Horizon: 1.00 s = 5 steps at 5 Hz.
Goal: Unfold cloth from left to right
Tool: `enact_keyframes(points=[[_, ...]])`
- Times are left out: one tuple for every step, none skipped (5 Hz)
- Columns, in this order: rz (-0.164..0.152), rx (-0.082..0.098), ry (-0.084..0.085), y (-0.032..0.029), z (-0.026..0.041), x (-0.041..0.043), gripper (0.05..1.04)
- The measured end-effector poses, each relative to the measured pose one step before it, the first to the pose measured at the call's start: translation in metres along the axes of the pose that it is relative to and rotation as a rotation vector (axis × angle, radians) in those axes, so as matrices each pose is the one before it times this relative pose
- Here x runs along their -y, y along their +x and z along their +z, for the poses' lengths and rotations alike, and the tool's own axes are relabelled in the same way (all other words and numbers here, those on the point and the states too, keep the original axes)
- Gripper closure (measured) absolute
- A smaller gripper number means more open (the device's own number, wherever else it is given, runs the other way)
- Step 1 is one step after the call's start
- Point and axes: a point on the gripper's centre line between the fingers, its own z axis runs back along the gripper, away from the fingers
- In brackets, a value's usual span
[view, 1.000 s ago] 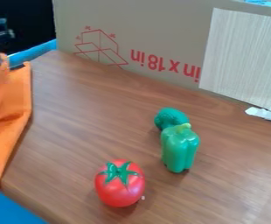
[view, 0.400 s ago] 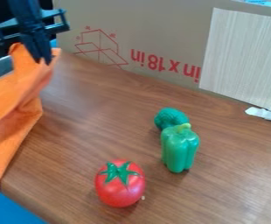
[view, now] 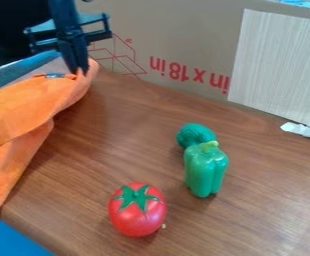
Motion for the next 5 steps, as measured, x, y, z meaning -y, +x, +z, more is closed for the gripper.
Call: enact_keyframes(points=[[0.0715, -0.0021, 0.0105, -0.00302, -0.01471, 0.01418, 1.030], [0.0685, 0.0026, 0.0079, -0.00379, -0.00956, 0.01171, 1.030], [0.0783, 0.0005, 0.0061, -0.00623, -0.00750, 0.01761, 1.030], [0.0343, -0.0026, 0.0158, -0.01440, -0.00960, 0.01632, 1.030], [0.0241, 0.0023, -0.0001, -0.00431, -0.00580, 0.01516, 1.015]])
